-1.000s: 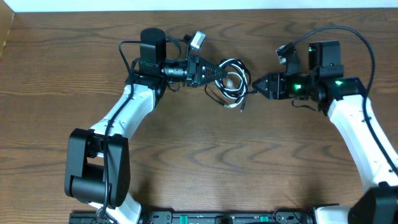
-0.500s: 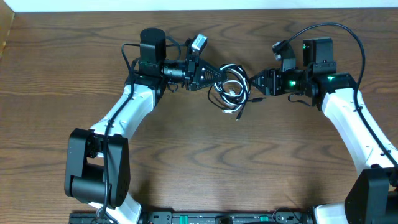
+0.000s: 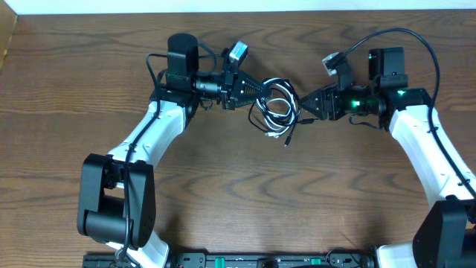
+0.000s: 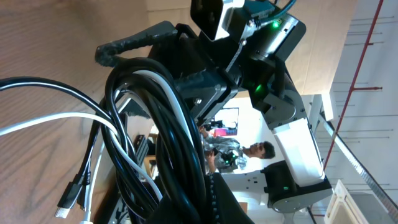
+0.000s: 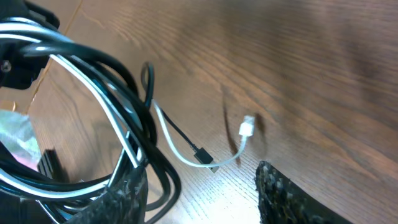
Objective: Untangle cables
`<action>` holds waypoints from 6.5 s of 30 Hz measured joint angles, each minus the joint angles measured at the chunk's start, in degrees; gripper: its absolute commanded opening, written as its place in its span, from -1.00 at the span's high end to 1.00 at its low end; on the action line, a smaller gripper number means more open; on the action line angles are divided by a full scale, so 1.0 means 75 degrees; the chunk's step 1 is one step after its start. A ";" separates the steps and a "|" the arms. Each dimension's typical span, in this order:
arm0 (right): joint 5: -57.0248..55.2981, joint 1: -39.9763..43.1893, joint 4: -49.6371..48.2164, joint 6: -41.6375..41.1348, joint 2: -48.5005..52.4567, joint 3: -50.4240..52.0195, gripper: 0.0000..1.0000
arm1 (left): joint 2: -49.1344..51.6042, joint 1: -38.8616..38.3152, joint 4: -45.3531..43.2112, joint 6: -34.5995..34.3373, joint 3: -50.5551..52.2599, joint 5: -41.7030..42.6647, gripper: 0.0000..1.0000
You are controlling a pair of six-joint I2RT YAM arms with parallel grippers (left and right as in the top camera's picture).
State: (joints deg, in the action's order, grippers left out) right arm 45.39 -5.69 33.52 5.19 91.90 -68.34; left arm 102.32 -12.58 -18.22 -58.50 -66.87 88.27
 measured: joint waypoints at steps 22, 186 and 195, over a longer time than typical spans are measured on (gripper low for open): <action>-0.0154 -0.0326 -0.1460 -0.0906 0.1212 0.0079 0.98 | 0.0000 -0.0105 0.0000 -0.0207 0.0000 -0.0038 0.85; -0.2576 -0.0201 0.0586 -0.3745 -0.0070 0.0090 -0.22 | -0.1367 -0.2215 0.7906 0.5176 -0.0772 -1.0133 -0.88; -0.2661 -0.0201 0.0877 -0.3550 -0.0070 0.0090 -0.26 | -0.1116 -0.1795 0.7443 0.6117 -0.0860 -1.0212 -0.47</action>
State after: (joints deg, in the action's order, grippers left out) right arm 25.43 -7.20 40.10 -21.43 91.37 -67.66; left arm 93.95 -26.04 37.60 -12.62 -73.32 11.68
